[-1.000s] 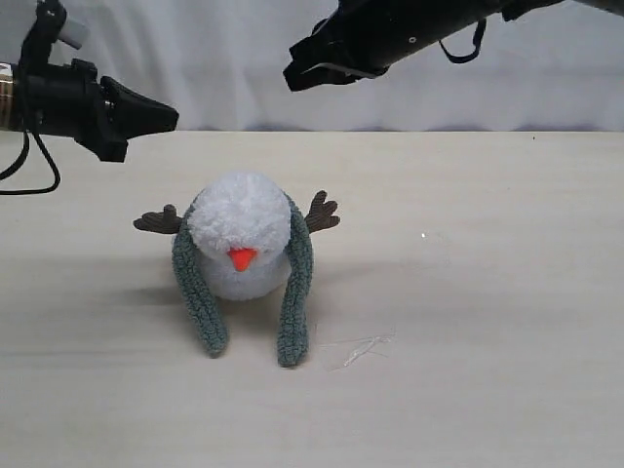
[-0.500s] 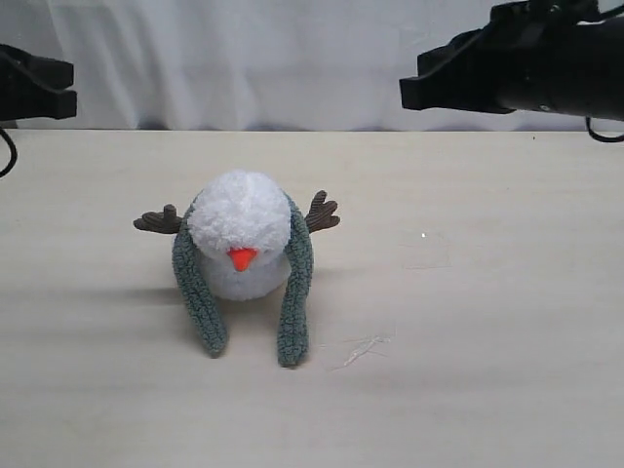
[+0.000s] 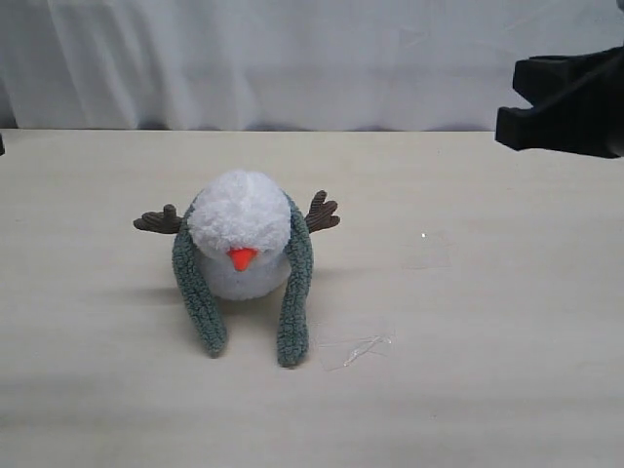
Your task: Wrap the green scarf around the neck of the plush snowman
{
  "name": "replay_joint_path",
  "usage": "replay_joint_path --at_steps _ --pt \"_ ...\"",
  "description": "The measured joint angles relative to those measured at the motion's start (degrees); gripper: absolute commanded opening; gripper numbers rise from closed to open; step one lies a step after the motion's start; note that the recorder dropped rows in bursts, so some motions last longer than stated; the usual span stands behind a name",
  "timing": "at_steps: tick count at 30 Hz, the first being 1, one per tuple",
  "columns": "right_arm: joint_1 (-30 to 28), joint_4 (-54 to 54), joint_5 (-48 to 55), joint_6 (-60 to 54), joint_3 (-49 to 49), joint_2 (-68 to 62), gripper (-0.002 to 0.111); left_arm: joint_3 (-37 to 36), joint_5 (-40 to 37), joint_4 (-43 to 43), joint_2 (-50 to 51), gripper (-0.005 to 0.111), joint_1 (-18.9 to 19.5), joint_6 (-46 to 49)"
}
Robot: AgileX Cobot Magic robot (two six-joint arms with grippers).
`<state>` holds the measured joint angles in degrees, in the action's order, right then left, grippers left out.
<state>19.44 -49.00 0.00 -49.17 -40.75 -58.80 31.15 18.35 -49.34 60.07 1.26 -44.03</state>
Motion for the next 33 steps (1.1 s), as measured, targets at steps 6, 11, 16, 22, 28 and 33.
replay_joint_path --at_steps 6,11,16,22,28,33 --pt "0.0 -0.16 0.0 1.21 2.49 4.82 0.004 -1.77 0.12 2.74 -6.15 0.0 0.0 1.82" --pt "0.0 -0.16 -0.54 2.16 2.6 9.15 0.004 -1.77 0.12 3.08 -9.19 0.0 0.0 1.82" --pt "0.0 -0.16 -0.65 2.6 2.6 12.74 0.004 -1.77 0.12 3.08 -10.34 0.0 0.0 1.94" --pt "0.0 -0.26 -0.84 3.37 2.6 15.15 0.004 -1.77 0.12 3.08 -10.34 0.0 0.0 1.94" --pt "0.0 -0.26 -1.02 3.37 2.6 16.16 0.004 -1.77 0.12 3.08 -10.34 0.0 0.0 1.94" --pt "0.0 -0.26 -1.02 3.37 2.6 16.16 0.004 -1.77 0.12 3.08 -10.34 0.0 0.0 1.94"
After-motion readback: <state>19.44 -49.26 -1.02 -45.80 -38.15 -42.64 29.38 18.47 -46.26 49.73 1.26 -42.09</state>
